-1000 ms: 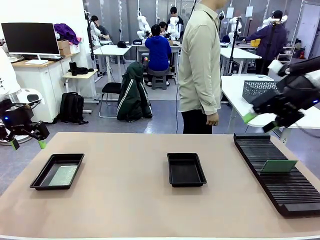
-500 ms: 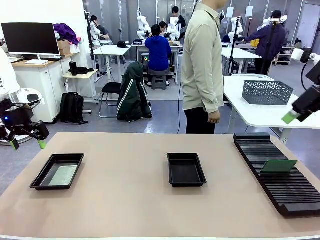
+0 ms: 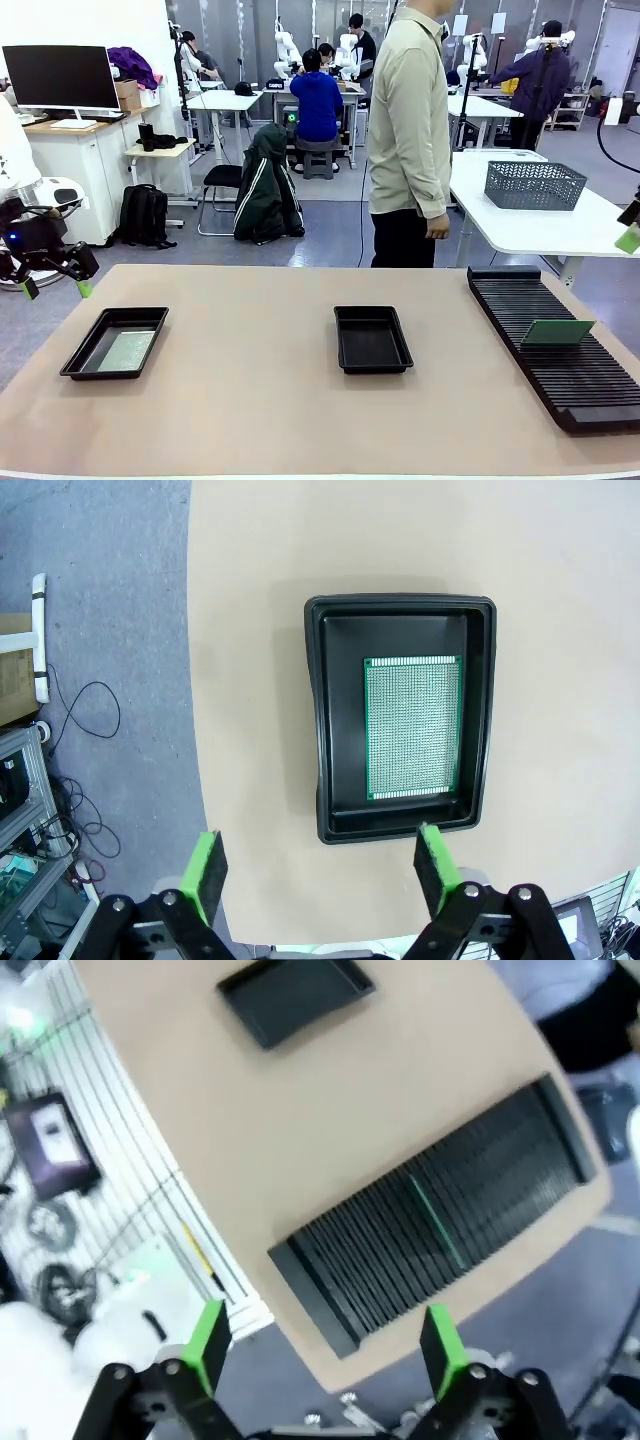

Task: Inspect and transfer BCBs to ESD trays.
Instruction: Pick up the Blank PCB from the PCB Rack and place it in the right ESD tray.

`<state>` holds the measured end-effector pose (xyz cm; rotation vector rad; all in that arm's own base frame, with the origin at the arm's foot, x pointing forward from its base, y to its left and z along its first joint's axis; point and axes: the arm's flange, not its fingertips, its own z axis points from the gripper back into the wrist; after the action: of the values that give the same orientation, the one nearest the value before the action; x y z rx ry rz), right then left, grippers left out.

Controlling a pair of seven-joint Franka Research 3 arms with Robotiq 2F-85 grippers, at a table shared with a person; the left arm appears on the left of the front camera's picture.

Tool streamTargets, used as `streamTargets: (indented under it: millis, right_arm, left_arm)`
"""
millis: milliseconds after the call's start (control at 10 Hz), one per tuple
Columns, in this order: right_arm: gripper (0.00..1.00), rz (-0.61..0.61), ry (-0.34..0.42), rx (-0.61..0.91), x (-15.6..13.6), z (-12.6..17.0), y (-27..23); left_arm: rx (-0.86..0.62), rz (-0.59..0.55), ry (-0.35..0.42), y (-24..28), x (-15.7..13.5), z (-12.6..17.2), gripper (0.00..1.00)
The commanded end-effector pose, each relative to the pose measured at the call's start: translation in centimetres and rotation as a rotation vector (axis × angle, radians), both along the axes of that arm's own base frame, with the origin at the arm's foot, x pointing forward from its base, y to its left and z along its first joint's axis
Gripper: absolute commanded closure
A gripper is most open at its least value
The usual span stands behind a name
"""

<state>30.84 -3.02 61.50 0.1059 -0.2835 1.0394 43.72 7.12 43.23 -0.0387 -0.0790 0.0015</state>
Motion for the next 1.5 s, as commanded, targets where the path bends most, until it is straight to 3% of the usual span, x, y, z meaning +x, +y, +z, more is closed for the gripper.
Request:
streamTargets:
  millis: [0,200,400,700,1400]
  right_arm:
    - [0.0,0.206,0.015,-0.061,0.6,0.4,-1.4]
    - [0.0,0.328,-0.026,-0.106,1.0,0.4,-2.2]
    - [0.0,0.454,-0.019,-0.166,1.3,0.4,-3.0]
    - [0.0,0.534,-0.026,-0.22,1.5,0.4,-3.1]
    - [0.0,0.503,-0.039,-0.187,1.3,0.2,-2.5]
  left_arm:
    - [0.002,0.001,-0.01,0.0,-0.1,-0.2,0.0]
    - [0.002,0.001,-0.01,0.0,-0.1,-0.2,0.0]
    - [0.002,0.001,-0.01,0.0,-0.1,-0.2,0.0]
    - [0.002,0.001,-0.01,0.0,-0.1,-0.2,0.0]
    - [0.002,0.001,-0.01,0.0,-0.1,-0.2,0.0]
